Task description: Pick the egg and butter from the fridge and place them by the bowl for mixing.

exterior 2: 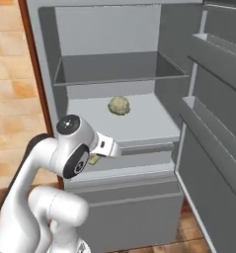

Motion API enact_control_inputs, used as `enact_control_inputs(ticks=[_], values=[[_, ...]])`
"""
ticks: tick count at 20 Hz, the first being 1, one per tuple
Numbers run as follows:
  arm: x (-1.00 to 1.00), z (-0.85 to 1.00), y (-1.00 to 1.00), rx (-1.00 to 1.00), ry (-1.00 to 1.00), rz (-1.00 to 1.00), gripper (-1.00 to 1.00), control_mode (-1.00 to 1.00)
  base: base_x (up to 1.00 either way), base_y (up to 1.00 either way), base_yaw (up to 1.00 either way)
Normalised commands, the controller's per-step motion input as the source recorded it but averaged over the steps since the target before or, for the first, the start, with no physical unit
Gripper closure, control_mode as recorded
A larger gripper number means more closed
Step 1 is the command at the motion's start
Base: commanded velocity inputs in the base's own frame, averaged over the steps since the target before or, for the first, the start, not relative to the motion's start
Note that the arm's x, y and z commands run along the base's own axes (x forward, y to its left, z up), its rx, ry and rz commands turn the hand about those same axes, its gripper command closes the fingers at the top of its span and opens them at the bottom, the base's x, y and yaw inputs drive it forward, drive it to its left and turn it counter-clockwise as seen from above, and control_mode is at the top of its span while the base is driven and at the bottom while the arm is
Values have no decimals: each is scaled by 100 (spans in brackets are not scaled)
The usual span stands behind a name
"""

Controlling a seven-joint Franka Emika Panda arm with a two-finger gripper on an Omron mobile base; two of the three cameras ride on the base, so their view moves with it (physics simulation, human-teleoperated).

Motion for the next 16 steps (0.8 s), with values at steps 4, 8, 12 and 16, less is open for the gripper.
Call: enact_control_inputs(ticks=[4, 8, 12, 16], values=[[0, 0, 0, 0, 0, 0, 100, 100, -40, 15, -76], [0, 0, 0, 0, 0, 0, 100, 100, -21, 9, -90], [0, 0, 0, 0, 0, 0, 100, 100, -24, 9, -89], [0, 0, 0, 0, 0, 0, 100, 100, -13, 9, -93]])
